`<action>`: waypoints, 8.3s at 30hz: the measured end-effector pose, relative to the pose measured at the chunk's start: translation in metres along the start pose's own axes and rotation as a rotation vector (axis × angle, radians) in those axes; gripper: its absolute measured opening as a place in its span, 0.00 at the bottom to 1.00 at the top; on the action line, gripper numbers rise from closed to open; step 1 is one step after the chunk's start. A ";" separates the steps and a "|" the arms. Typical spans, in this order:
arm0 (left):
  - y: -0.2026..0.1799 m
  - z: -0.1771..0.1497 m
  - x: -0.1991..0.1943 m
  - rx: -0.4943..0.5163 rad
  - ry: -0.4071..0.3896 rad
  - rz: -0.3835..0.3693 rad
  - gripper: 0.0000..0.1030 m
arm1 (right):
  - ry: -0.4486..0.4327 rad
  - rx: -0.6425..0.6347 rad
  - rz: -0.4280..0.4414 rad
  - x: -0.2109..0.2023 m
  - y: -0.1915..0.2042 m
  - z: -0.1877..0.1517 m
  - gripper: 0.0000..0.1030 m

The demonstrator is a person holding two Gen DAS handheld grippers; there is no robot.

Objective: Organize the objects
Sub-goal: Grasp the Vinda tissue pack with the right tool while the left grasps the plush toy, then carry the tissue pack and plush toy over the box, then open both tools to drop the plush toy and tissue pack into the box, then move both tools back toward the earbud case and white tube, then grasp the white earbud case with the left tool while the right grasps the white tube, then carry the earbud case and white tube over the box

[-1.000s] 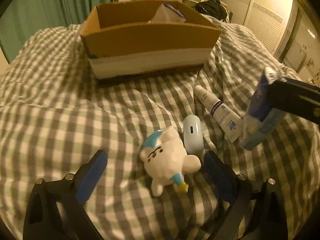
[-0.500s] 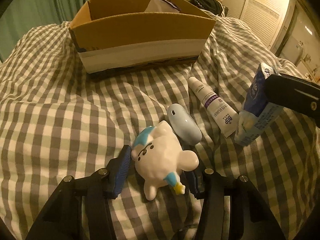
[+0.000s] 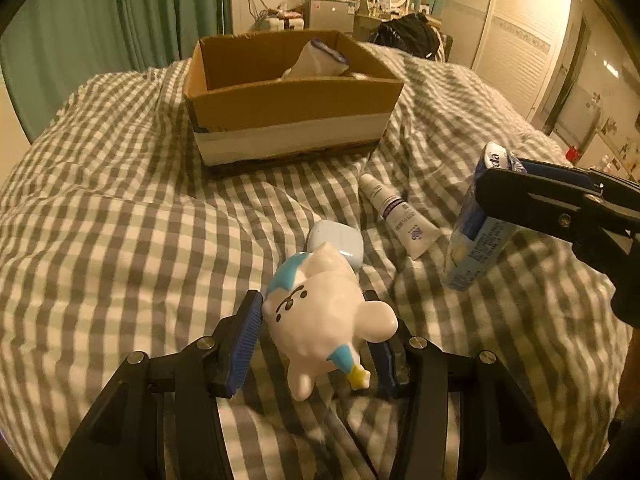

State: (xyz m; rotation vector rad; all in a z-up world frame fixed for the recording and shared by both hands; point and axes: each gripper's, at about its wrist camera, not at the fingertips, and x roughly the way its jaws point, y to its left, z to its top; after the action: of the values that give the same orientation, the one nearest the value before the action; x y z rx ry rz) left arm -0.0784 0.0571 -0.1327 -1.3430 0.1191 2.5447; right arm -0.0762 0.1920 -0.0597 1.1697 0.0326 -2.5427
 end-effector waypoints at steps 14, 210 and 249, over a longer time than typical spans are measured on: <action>0.000 0.012 -0.065 -0.025 -0.149 0.005 0.50 | -0.132 -0.047 -0.016 -0.060 0.025 0.009 0.43; 0.033 0.039 0.033 -0.114 -0.073 0.048 0.49 | 0.242 -0.061 -0.044 0.104 -0.017 0.018 0.19; 0.012 0.140 -0.104 -0.028 -0.368 0.005 0.49 | -0.199 -0.117 -0.018 -0.073 0.022 0.114 0.19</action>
State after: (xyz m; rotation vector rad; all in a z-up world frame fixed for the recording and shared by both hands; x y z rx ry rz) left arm -0.1373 0.0530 0.0313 -0.8615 0.0158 2.7552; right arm -0.1086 0.1747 0.0726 0.8739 0.1416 -2.6211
